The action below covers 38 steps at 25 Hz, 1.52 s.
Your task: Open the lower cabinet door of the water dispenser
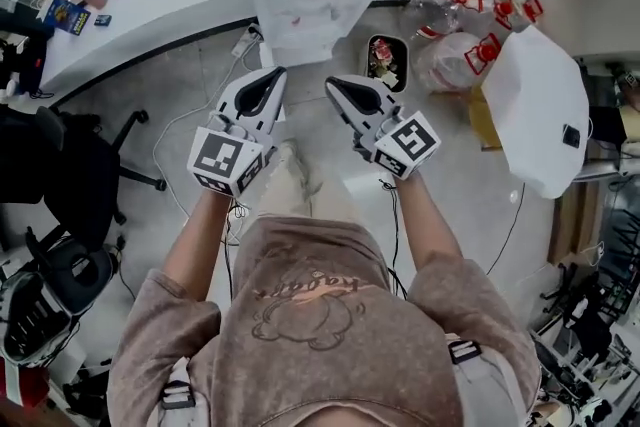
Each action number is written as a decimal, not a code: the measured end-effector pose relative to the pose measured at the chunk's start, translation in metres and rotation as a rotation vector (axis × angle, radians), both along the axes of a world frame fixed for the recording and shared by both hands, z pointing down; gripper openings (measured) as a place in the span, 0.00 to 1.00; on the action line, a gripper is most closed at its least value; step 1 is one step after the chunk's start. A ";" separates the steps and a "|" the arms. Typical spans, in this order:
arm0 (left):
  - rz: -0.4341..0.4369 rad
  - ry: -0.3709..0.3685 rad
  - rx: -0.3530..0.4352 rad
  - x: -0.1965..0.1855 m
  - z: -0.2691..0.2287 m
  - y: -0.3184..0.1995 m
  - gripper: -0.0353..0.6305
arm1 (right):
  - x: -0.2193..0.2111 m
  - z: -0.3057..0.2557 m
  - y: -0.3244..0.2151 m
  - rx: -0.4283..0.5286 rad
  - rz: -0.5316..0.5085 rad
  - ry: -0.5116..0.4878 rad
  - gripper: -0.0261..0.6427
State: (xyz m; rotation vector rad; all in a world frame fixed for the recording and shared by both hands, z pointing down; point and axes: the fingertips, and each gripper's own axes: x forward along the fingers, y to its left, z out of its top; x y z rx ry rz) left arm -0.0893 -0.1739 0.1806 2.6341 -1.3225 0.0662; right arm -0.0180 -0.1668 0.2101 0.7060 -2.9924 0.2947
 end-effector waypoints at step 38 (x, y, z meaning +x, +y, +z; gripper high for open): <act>0.077 -0.060 0.037 0.037 -0.073 0.016 0.07 | 0.096 -0.097 0.014 0.063 0.460 0.016 0.05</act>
